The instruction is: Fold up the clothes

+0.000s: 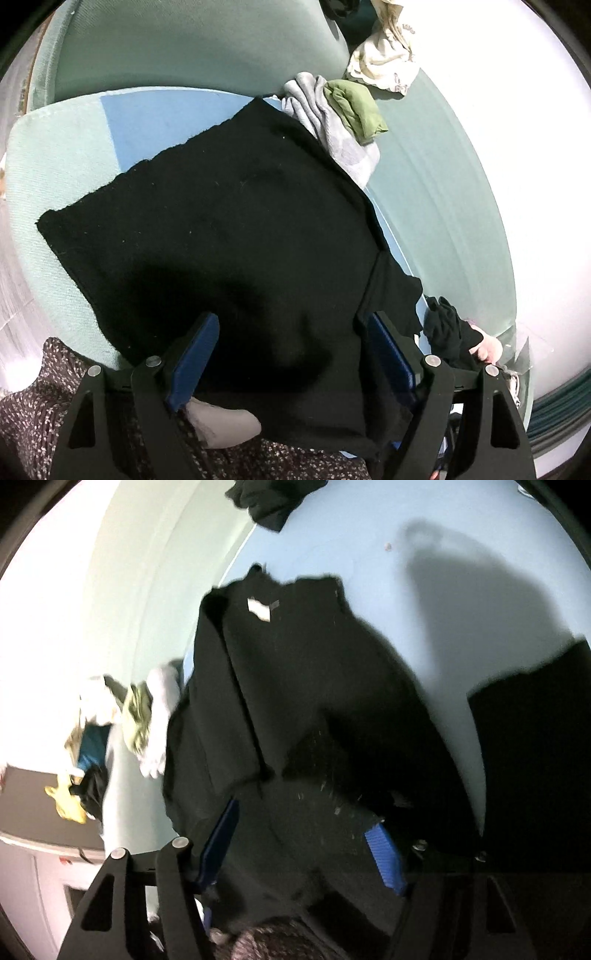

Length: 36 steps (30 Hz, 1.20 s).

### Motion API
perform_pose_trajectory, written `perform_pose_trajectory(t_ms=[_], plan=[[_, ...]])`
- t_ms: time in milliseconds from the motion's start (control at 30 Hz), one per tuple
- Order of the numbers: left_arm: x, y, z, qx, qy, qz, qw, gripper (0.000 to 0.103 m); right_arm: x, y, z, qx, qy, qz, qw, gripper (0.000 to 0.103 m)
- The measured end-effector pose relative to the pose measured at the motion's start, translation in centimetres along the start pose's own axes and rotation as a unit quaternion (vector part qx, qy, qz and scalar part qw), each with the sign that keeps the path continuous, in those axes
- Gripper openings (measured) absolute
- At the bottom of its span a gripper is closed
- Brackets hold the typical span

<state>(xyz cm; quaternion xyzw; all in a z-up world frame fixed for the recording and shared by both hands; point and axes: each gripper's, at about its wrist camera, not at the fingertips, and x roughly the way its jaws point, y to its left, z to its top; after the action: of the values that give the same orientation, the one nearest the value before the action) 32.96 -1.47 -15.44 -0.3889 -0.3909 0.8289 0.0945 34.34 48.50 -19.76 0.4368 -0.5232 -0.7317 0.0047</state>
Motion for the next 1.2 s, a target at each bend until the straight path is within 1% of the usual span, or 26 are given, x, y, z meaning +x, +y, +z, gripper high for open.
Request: perform_pose_trajectory(t_ms=[33, 67, 100, 133, 200, 267, 333, 367, 433, 467, 500, 567, 633, 667, 700, 767, 867, 933, 967, 1000, 1033, 1067, 1100, 1133, 1167, 1200], plan=[[0.2, 0.0, -0.1, -0.002, 0.004, 0.000, 1.0000, 0.083, -0.1, -0.1, 0.4, -0.002, 0.003, -0.016, 1.000, 0.056], [0.5, -0.1, -0.2, -0.004, 0.007, -0.001, 1.0000, 0.083, 0.0, -0.3, 0.9, -0.009, 0.011, -0.041, 0.999, 0.027], [0.9, -0.2, -0.3, -0.005, 0.009, -0.001, 0.9999, 0.083, 0.2, -0.3, 1.2, -0.027, 0.019, -0.069, 0.997, 0.012], [1.3, -0.4, -0.4, -0.005, 0.011, -0.001, 0.9999, 0.083, 0.4, 0.2, 1.4, -0.060, 0.026, -0.093, 0.994, 0.011], [1.6, -0.8, -0.9, 0.000, 0.014, 0.001, 0.9999, 0.083, 0.0, 2.3, 1.8, -0.129, 0.029, -0.118, 0.984, 0.008], [1.8, -0.9, -1.1, 0.003, 0.017, 0.001, 0.9999, 0.083, -1.9, 4.9, 2.8, -0.172, -0.005, -0.130, 0.977, 0.008], [1.9, -1.0, -1.3, 0.003, 0.017, 0.000, 0.9998, 0.083, -4.3, 8.1, 3.8, -0.206, -0.038, -0.119, 0.971, 0.008], [2.0, -1.0, -1.3, 0.003, 0.018, 0.000, 0.9998, 0.083, -5.6, 10.0, 4.3, -0.228, -0.059, -0.114, 0.965, 0.008], [2.0, -1.0, -1.4, 0.001, 0.019, -0.002, 0.9998, 0.083, -8.0, 14.3, 5.2, -0.279, -0.109, -0.111, 0.948, 0.008], [2.1, -1.0, -1.3, 0.000, 0.020, -0.003, 0.9998, 0.083, -9.4, 16.6, 5.3, -0.306, -0.138, -0.105, 0.936, 0.008], [2.1, -0.9, -1.3, -0.001, 0.021, -0.005, 0.9998, 0.083, -11.1, 19.1, 5.1, -0.337, -0.173, -0.095, 0.921, 0.008], [2.3, -1.0, -1.2, 0.000, 0.025, -0.002, 0.9997, 0.083, -14.0, 24.0, 4.6, -0.393, -0.238, -0.072, 0.885, 0.008], [2.3, -1.1, -1.3, 0.004, 0.027, 0.001, 0.9996, 0.083, -16.0, 28.0, 2.9, -0.438, -0.274, -0.028, 0.856, 0.008], [2.3, -1.2, -1.3, 0.006, 0.028, 0.001, 0.9996, 0.083, -17.0, 29.6, 1.6, -0.463, -0.280, 0.000, 0.841, 0.008], [2.3, -1.2, -1.4, 0.005, 0.028, 0.000, 0.9996, 0.083, -17.6, 30.3, 0.0, -0.488, -0.270, 0.022, 0.830, 0.008], [2.3, -1.2, -1.4, 0.003, 0.027, -0.003, 0.9996, 0.083, -17.5, 29.7, -3.2, -0.536, -0.231, 0.034, 0.811, 0.009], [2.1, -1.0, -1.3, -0.006, 0.029, -0.013, 0.9995, 0.083, -13.5, 25.5, -9.4, -0.620, -0.122, 0.005, 0.775, 0.012], [2.0, -0.8, -1.2, -0.010, 0.032, -0.018, 0.9993, 0.083, -9.6, 20.6, -12.1, -0.641, -0.047, -0.052, 0.764, 0.013], [1.9, -0.8, -1.2, -0.010, 0.033, -0.019, 0.9992, 0.083, -7.6, 18.1, -12.9, -0.640, -0.011, -0.083, 0.764, 0.021], [1.9, -0.8, -1.3, -0.010, 0.035, -0.020, 0.9991, 0.083, -5.7, 15.5, -13.2, -0.626, 0.026, -0.114, 0.771, 0.031], [1.8, -0.9, -1.3, -0.009, 0.036, -0.021, 0.9991, 0.083, -3.9, 12.8, -13.2, -0.604, 0.065, -0.146, 0.781, 0.036], [1.8, -1.0, -1.4, -0.008, 0.037, -0.022, 0.9991, 0.083, -2.7, 10.2, -12.9, -0.574, 0.099, -0.171, 0.794, 0.041], [1.7, -1.0, -1.5, -0.005, 0.037, -0.023, 0.9990, 0.083, -2.2, 7.9, -12.4, -0.540, 0.130, -0.180, 0.812, 0.042], [1.7, -1.1, -1.6, -0.004, 0.038, -0.025, 0.9990, 0.083, -2.3, 6.6, -11.7, -0.507, 0.150, -0.173, 0.831, 0.043], [1.8, -1.2, -1.7, -0.004, 0.039, -0.027, 0.9989, 0.083, -2.9, 5.9, -10.8, -0.477, 0.160, -0.155, 0.850, 0.047], [1.8, -1.2, -1.8, -0.004, 0.040, -0.029, 0.9988, 0.083, -3.6, 6.1, -9.7, -0.454, 0.158, -0.131, 0.867, 0.052]])
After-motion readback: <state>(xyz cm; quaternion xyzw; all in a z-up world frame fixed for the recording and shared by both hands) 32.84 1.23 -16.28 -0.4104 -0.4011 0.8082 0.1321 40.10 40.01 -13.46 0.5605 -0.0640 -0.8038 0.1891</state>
